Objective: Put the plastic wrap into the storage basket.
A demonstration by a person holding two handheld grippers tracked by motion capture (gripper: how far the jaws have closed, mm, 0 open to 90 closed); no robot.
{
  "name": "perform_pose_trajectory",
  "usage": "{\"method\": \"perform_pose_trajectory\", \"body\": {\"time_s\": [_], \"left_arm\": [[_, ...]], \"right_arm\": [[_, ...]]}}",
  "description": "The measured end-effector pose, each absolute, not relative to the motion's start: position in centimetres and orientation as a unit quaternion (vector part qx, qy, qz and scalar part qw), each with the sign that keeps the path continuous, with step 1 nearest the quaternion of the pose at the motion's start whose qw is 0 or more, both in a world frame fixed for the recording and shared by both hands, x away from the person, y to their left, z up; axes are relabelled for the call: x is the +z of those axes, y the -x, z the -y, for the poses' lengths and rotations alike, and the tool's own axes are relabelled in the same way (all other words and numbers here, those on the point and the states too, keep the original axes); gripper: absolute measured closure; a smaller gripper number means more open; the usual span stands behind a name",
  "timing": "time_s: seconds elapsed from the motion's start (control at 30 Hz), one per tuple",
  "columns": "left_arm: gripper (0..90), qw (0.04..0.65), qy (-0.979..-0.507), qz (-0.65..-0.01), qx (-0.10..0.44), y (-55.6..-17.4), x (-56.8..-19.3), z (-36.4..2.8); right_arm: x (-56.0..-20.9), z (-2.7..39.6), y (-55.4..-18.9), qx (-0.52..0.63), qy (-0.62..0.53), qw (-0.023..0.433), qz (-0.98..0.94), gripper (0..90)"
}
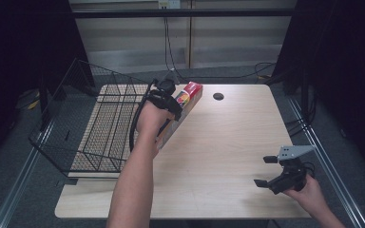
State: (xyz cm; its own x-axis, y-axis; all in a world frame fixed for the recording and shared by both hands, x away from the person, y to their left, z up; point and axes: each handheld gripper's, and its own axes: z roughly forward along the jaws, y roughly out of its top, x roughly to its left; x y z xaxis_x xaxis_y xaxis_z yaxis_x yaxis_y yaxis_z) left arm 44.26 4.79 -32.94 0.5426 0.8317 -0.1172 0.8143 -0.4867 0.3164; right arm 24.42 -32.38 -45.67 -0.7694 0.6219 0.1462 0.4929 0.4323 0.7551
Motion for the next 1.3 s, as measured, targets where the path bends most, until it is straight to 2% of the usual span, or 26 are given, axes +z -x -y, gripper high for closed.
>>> {"method": "perform_pose_trajectory", "body": {"time_s": [1.3], "left_arm": [[45.0, 0.171, -0.84, -0.514, 0.037, -43.8, -28.4, -8.8]], "right_arm": [[-45.5, 32.3, -24.3, 0.413, -0.332, 0.076, -0.845, 0.0]]}}
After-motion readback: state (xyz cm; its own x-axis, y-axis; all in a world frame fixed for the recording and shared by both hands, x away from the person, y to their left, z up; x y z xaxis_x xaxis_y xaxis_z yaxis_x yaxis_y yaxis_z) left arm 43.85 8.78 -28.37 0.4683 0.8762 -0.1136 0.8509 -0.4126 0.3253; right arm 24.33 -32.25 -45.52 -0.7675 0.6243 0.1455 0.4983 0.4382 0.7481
